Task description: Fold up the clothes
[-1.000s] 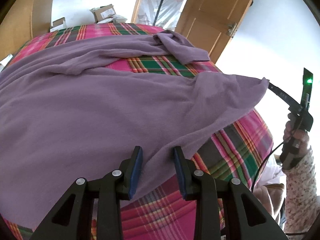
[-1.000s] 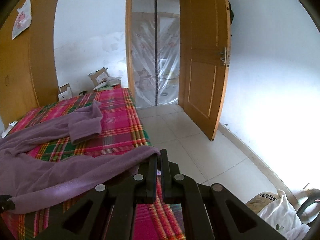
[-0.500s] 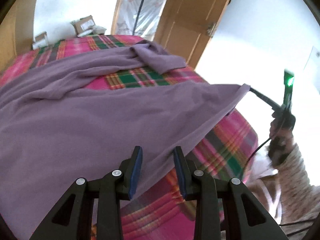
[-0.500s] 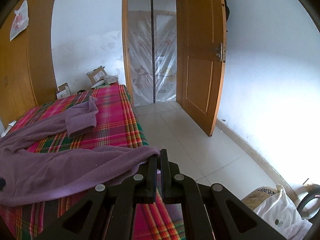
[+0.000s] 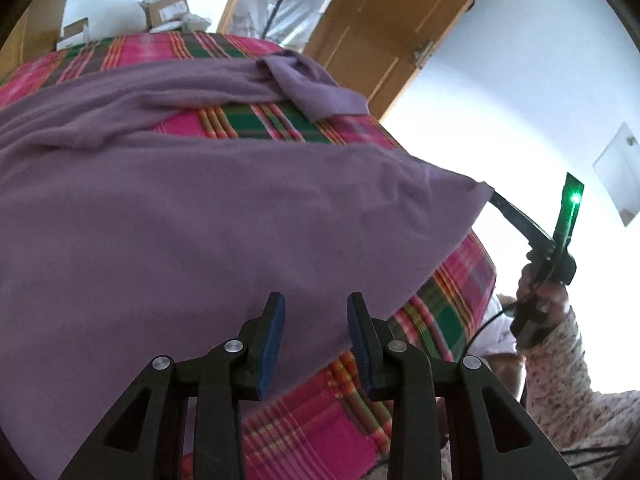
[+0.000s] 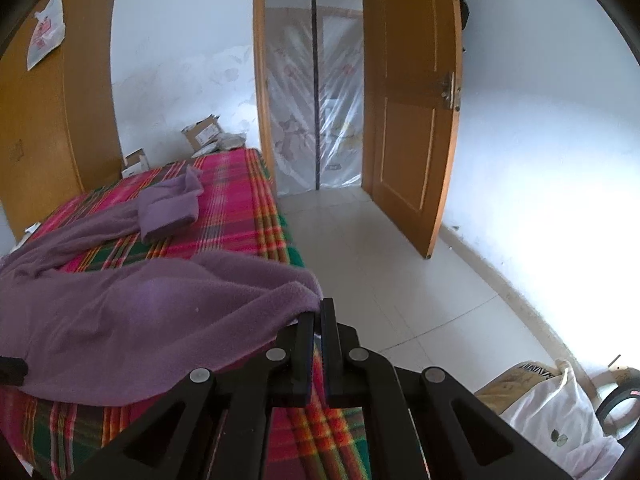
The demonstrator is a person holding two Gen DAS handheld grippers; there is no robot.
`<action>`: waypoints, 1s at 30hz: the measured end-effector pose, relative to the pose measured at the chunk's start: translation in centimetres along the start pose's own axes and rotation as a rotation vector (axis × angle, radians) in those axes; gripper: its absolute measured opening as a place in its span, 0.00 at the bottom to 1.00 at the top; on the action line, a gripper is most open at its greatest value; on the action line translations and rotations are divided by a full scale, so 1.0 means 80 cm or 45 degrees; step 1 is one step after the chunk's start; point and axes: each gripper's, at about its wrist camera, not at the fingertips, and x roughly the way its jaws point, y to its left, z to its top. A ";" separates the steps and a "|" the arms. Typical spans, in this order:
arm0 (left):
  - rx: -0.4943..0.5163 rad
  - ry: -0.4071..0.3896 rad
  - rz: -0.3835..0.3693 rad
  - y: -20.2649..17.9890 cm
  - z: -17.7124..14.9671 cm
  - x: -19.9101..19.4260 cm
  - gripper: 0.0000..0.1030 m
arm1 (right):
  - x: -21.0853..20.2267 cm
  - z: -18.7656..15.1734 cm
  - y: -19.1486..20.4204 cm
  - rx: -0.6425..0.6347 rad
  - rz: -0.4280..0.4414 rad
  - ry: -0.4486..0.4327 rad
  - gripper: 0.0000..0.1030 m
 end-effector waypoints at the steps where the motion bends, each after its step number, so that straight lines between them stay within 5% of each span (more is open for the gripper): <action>1: 0.004 0.012 -0.005 -0.001 -0.003 0.002 0.32 | 0.001 -0.003 0.000 -0.002 -0.006 0.008 0.03; 13: 0.009 0.050 -0.037 -0.005 -0.016 0.000 0.32 | -0.018 -0.016 -0.034 0.056 0.124 0.160 0.07; 19: 0.017 0.030 -0.056 -0.009 -0.002 -0.001 0.32 | -0.017 0.034 -0.055 0.152 0.249 0.102 0.41; 30: 0.001 0.056 -0.060 -0.009 0.019 0.018 0.32 | 0.120 0.092 -0.021 -0.012 0.460 0.511 0.41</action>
